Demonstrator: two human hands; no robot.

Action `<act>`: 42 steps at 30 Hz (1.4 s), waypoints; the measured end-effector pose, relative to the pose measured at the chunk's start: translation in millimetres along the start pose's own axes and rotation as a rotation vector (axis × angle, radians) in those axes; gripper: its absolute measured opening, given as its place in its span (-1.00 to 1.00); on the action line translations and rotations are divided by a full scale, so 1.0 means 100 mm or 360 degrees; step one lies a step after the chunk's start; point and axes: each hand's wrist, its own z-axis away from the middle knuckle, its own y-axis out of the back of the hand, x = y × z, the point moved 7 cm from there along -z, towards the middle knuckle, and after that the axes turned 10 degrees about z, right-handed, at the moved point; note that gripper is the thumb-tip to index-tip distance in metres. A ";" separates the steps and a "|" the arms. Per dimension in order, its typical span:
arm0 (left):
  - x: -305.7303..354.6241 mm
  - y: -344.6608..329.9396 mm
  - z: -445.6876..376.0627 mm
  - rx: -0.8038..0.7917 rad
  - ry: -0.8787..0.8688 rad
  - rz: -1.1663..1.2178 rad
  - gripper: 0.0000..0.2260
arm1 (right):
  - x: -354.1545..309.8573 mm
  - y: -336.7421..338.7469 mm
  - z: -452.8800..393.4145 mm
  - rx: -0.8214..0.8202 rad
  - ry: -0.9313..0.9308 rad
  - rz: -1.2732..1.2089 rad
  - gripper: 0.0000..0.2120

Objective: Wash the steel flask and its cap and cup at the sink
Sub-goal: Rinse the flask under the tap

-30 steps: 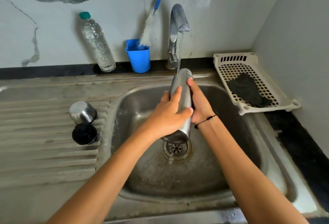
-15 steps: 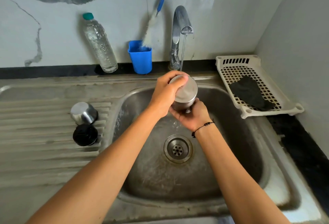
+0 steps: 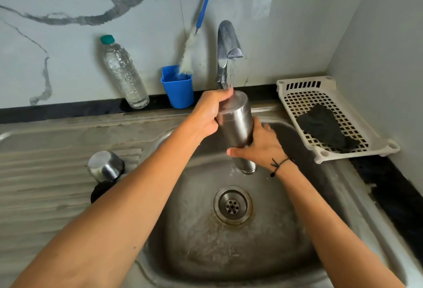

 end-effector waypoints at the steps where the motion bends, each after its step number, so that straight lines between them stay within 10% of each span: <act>1: 0.01 0.00 0.00 -0.0014 0.0022 -0.0028 -0.82 | -0.05 0.02 0.00 0.0042 0.0108 -0.0230 -0.14; 9: 0.26 -0.50 0.01 -0.0213 -0.0275 -0.1982 -0.42 | -0.09 -0.07 0.15 0.0262 0.0101 -0.0886 -0.30; 34: 0.31 -0.50 -0.28 0.0074 -0.0180 -0.1984 -0.53 | -0.11 0.05 0.06 0.0451 -0.0006 -0.0547 -0.37; 42: 0.39 -0.43 0.37 0.0645 -0.1571 -0.2081 -0.69 | -0.17 0.08 0.04 0.0448 0.0126 -0.0537 -0.34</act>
